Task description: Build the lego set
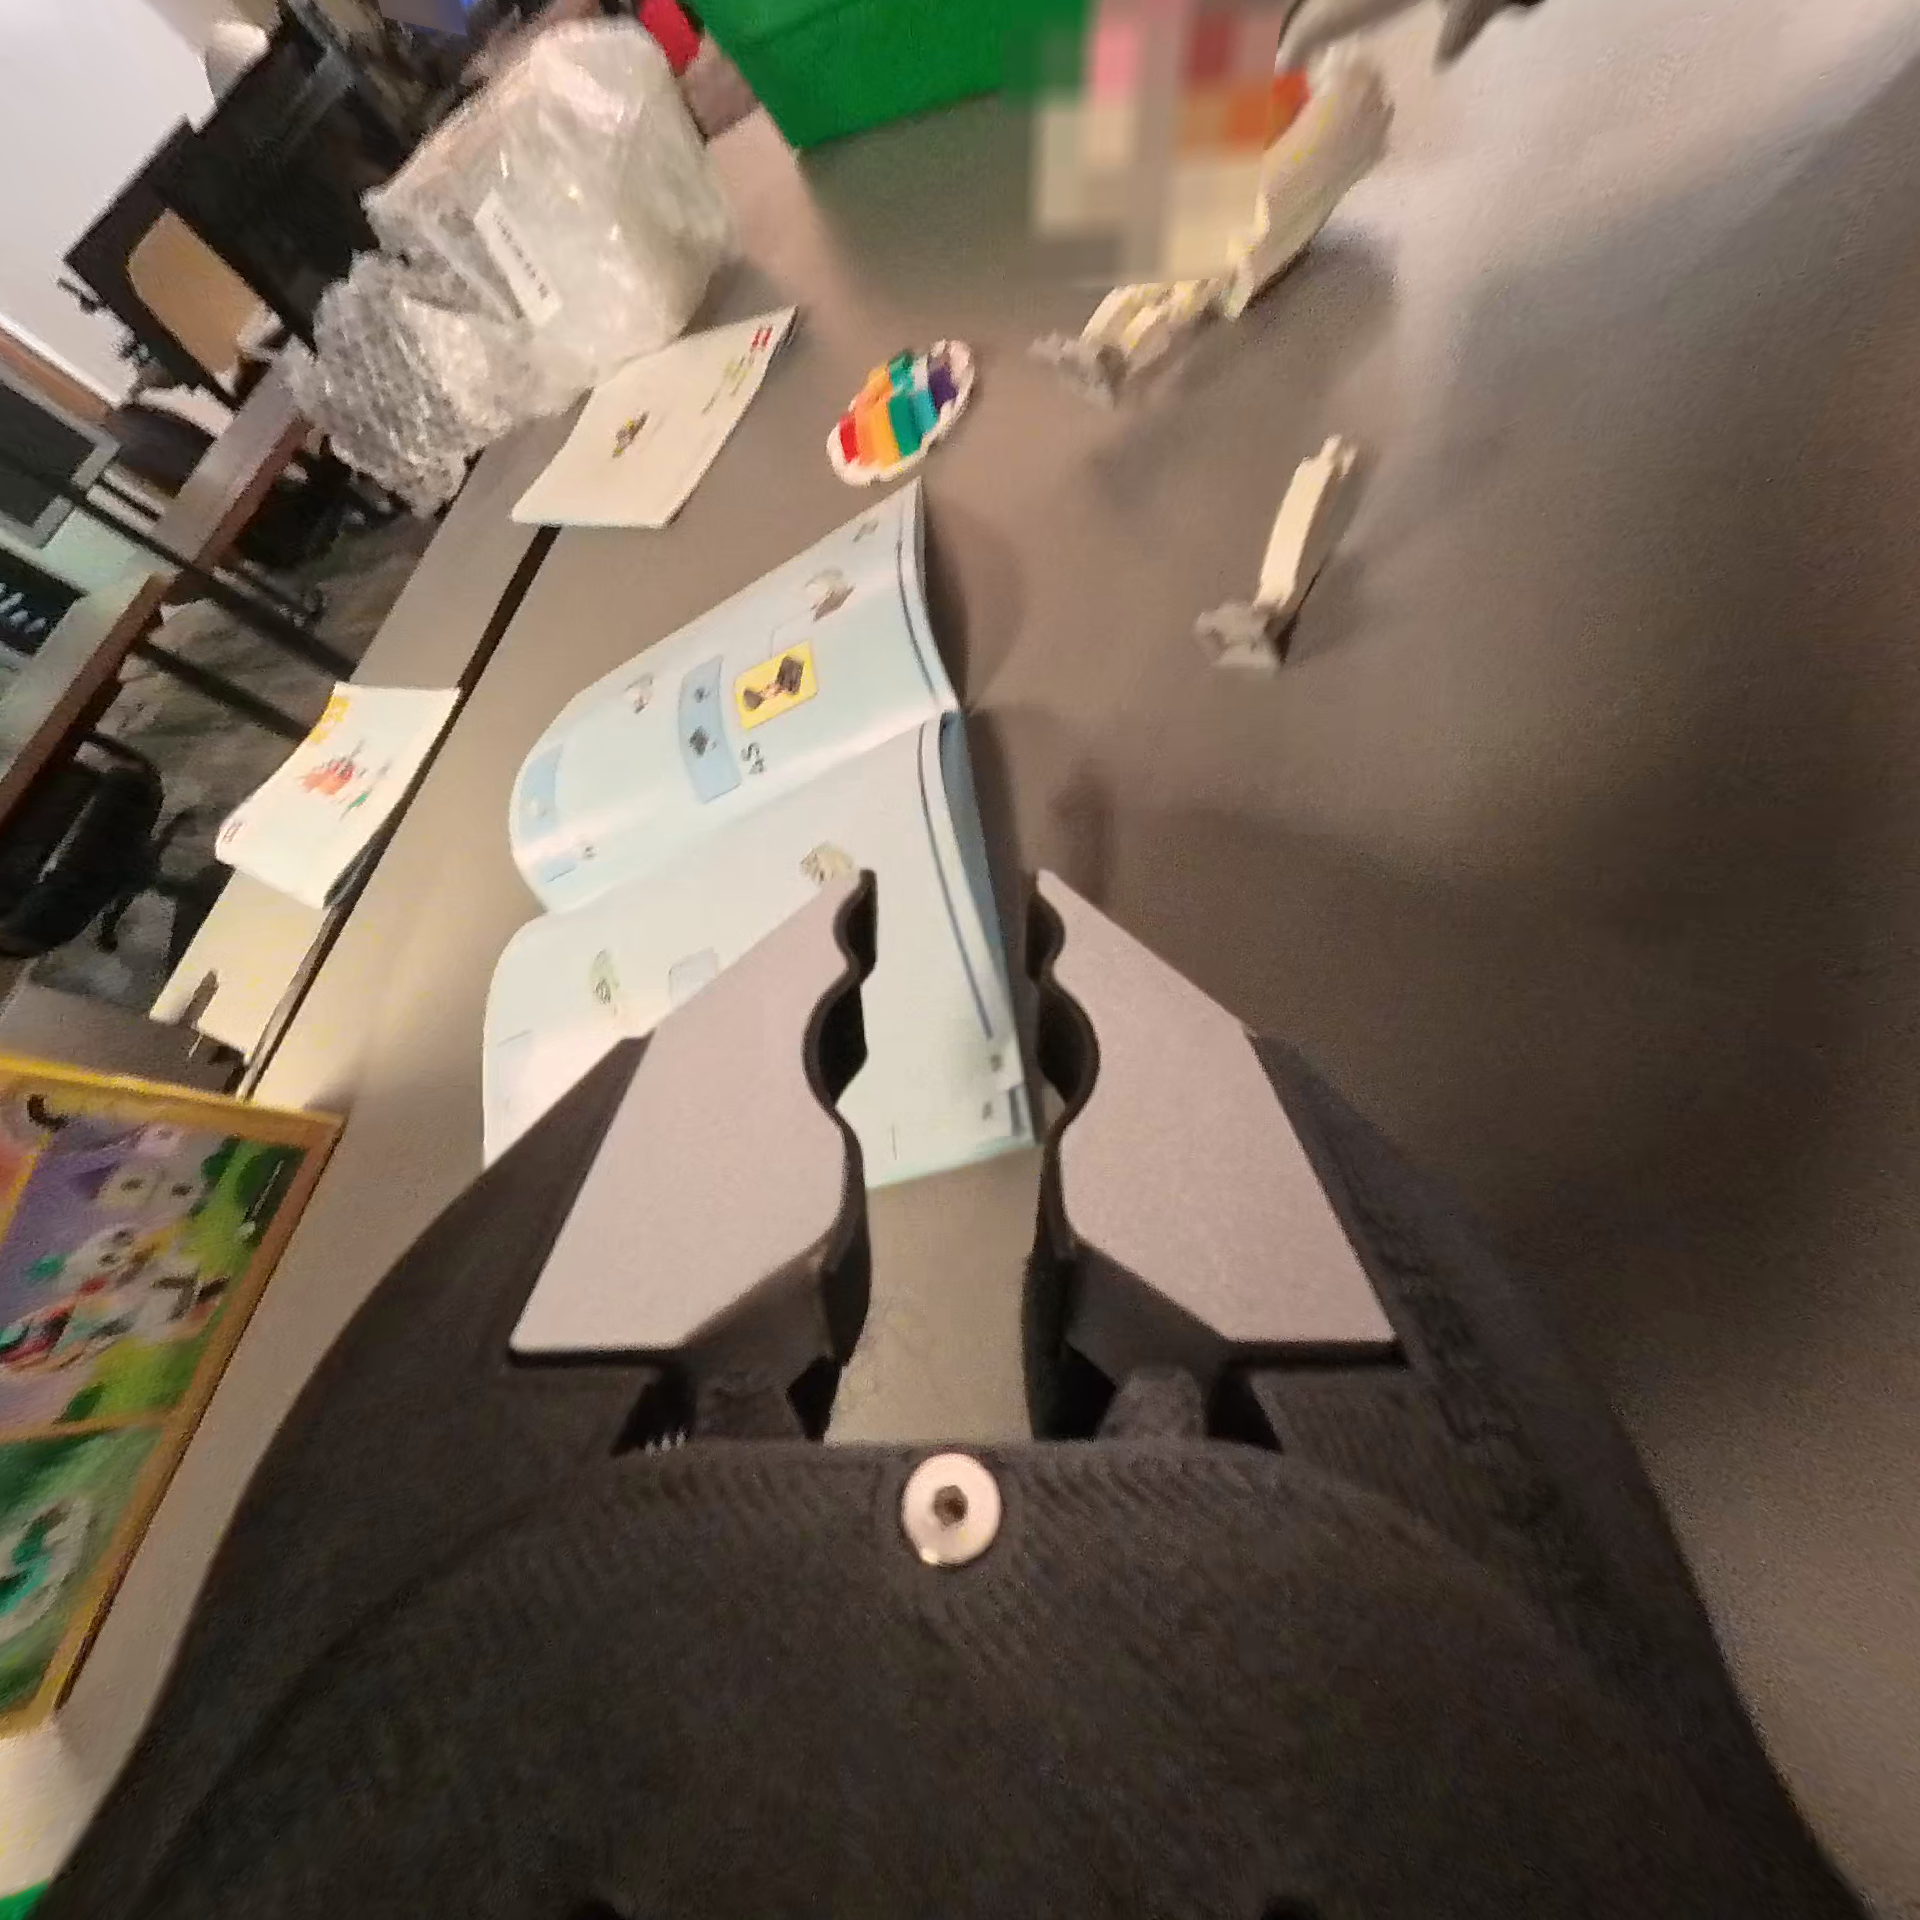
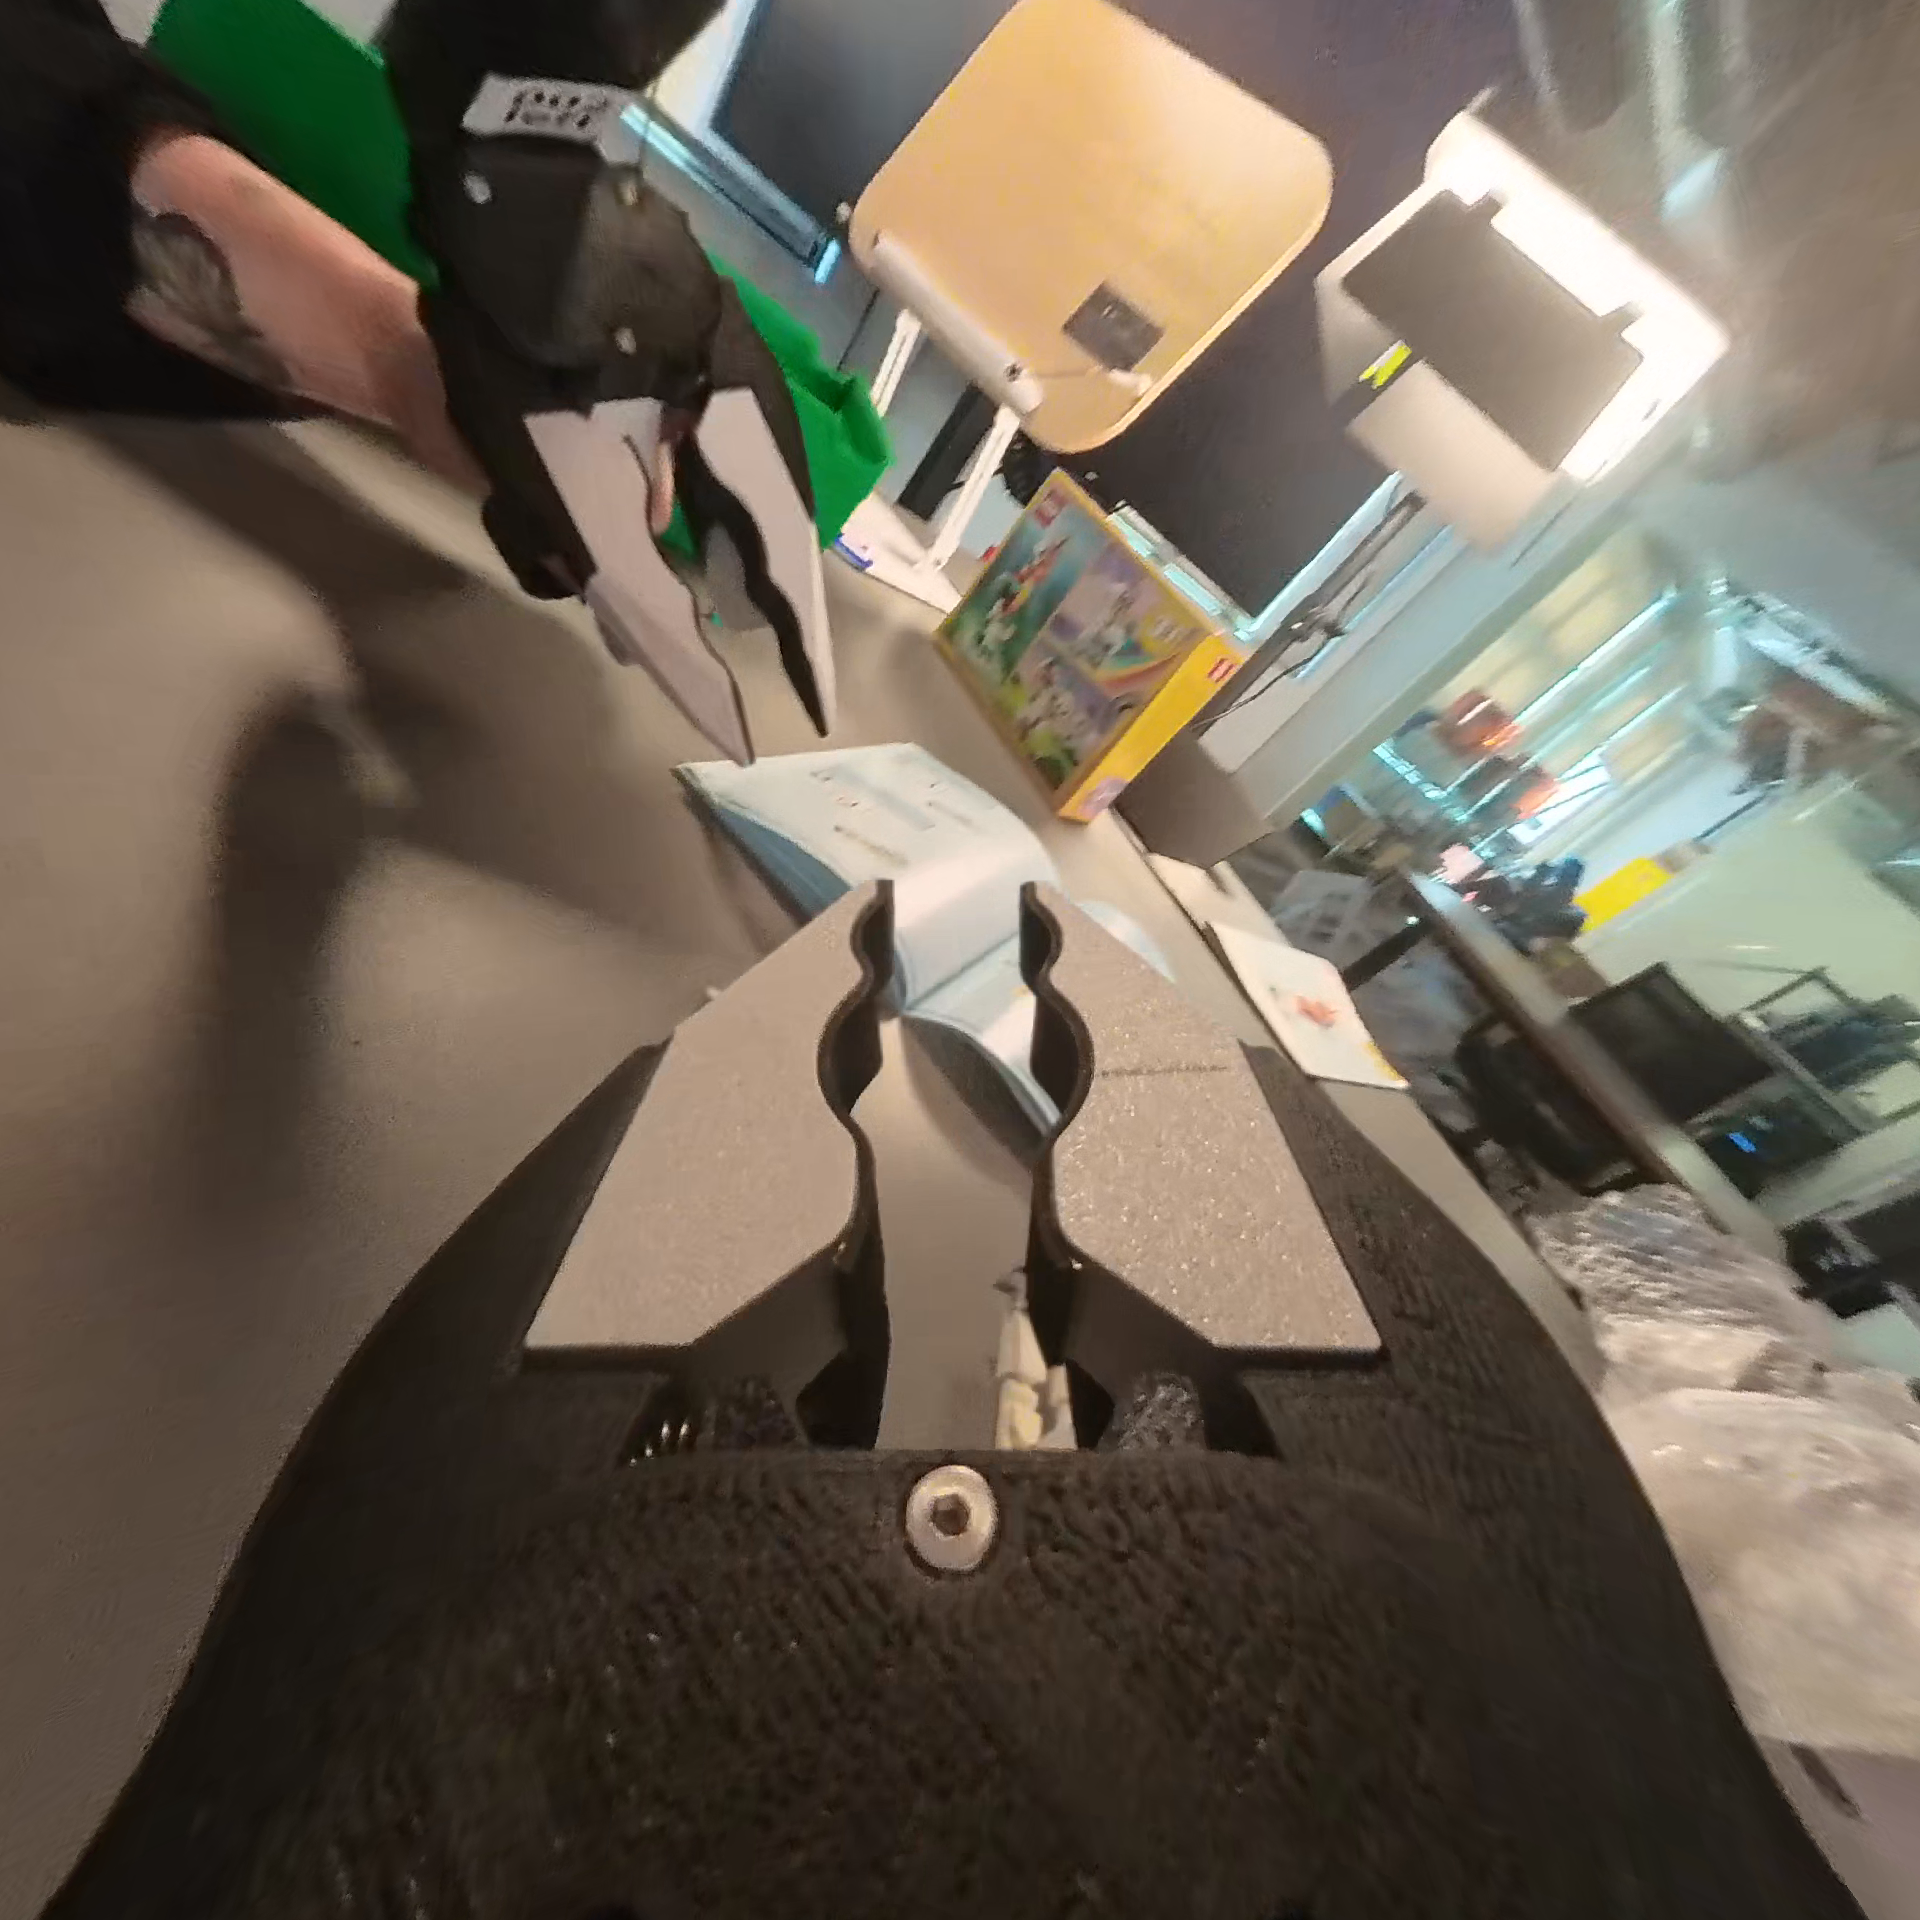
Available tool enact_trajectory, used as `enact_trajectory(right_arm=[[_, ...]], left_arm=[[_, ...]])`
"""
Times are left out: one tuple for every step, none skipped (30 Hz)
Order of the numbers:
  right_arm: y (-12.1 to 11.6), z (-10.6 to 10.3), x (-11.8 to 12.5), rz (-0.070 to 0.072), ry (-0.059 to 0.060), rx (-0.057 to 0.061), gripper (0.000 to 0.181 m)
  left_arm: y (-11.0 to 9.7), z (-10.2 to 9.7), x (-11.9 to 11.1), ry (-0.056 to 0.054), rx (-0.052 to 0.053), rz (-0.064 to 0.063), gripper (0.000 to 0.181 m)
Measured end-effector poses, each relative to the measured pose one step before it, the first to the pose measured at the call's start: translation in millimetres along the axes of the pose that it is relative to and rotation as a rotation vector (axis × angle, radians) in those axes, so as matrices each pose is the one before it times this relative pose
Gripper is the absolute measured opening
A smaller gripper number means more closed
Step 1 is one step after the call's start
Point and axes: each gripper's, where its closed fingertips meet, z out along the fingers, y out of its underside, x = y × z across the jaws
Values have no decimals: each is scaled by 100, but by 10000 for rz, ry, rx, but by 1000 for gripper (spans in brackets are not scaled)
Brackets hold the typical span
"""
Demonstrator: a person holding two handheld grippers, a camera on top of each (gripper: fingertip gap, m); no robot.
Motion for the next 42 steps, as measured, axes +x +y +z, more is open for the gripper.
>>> enact_trajectory(right_arm=[[-128, -54, 150, -84, 129, 58, 21], [9, 17, 65, -67, 78, -12, 21], [84, 53, 18, -65, 47, -62, 20], [80, 66, -34, -64, 29, -47, 20], [24, 89, -102, -36, -10, -13, 20], [36, 110, -149, 5, -36, -23, 20], [74, 136, -72, 36, 9, -50, 20], [140, 215, -21, 73, 47, -90, 20], [350, 345, 13, 112, 61, -221, 20], [572, 512, 50, 95, 77, -389, 19], [521, 701, -207, 13, -70, -438, 20], [207, 808, -641, -88, -317, -393, 23], [-67, 859, -720, -227, -359, -369, 26], [-111, 893, -533, -417, -263, -417, 28], [28, 886, -250, -562, -142, -512, 31], [73, 887, 114, -657, 49, -507, 34], [-70, 830, 334, -717, 168, -341, 37], [-185, 801, 294, -616, 100, -174, 39], [-168, 813, 102, -363, -60, -118, 42], [-61, 795, -29, -109, -174, -131, 43], [-13, 748, -8, 46, -153, -105, 44], [-19, 648, 88, 84, -57, -42, 45], [21, 540, 175, 84, 41, -28, 45], [46, 453, 259, 95, 125, -42, 45], [81, 377, 295, 101, 179, -60, 45], [168, 280, 405, 105, 275, -124, 45], [289, 173, 465, 66, 331, -194, 45], [314, 41, 337, 18, 269, -185, 45], [284, -56, 236, 82, 205, -136, 45], [222, -119, 37, 170, 84, -70, 44], [-62, -198, -377, 150, -189, 115, 44], [-456, -296, -729, 127, -414, 340, 45], [-723, -296, -631, 196, -346, 426, 48], [-797, -162, -382, 217, -206, 386, 49], [-675, 43, -209, 162, -110, 251, 50], [-360, 272, 52, 78, 45, 43, 52], [-55, 446, 173, -47, 140, -133, 54], [135, 510, 334, -103, 266, -235, 58], [264, 459, 580, -106, 440, -308, 60], [452, 337, 849, -138, 594, -402, 59], [551, 151, 1041, -161, 665, -431, 58], [514, -21, 1113, -90, 637, -338, 56]], left_arm=[[514, 91, -225, -88, -241, -113, 29], [354, 144, -92, 15, -153, -194, 33], [214, 185, -34, 52, -84, -239, 36], [184, 191, 34, 77, -72, -211, 39], [177, 193, 0, 18, -79, -127, 42], [218, 186, -34, -31, -101, -15, 45], [225, 187, -132, -122, -123, 75, 48], [238, 171, -228, -188, -143, 142, 48], [215, 158, -266, -213, -138, 166, 48], [184, 135, -226, -178, -121, 152, 47], [153, 114, -118, -101, -91, 105, 47], [108, 86, -102, -70, -48, 26, 47], [76, 35, -71, -39, -11, -20, 47], [37, -18, -89, -30, 19, -43, 47], [-26, -58, -161, -57, 51, -67, 48], [-99, -82, -195, -65, 90, -69, 47], [-228, -123, -291, -129, 193, -80, 47], [-326, -168, -343, -136, 285, -129, 47], [-280, -149, -320, -88, 264, -217, 46], [-164, -92, -283, -20, 190, -284, 46], [-85, -73, -219, 43, 136, -285, 46], [-81, -85, -176, 57, 130, -247, 46], [-90, -98, -198, 29, 120, -200, 46], [-117, -110, -172, 24, 113, -156, 46], [-199, -131, -136, 14, 151, -128, 46], [-289, -158, -182, -44, 195, -141, 47], [-303, -152, -186, -46, 185, -169, 48], [-262, -142, -170, -38, 161, -187, 50], [-167, -111, -93, 24, 103, -181, 50], [-16, -46, -85, 44, 8, -169, 51], [76, 30, -137, -4, -20, -143, 51], [55, 59, -85, 22, 3, -101, 52], [57, 94, -58, 25, 1, -94, 52], [48, 120, -74, 6, -4, -90, 52], [13, 119, -36, 20, 7, -64, 52], [-60, 71, 22, 25, 47, -28, 52], [-107, 21, 36, 21, 75, -5, 51], [-70, -5, 42, 13, 49, -14, 52], [-34, -39, 17, 4, 22, -23, 52], [-6, -67, -37, -20, 4, -36, 53], [-15, -94, -90, -38, 17, -47, 54], [-25, -111, -58, -4, 16, -58, 55]])
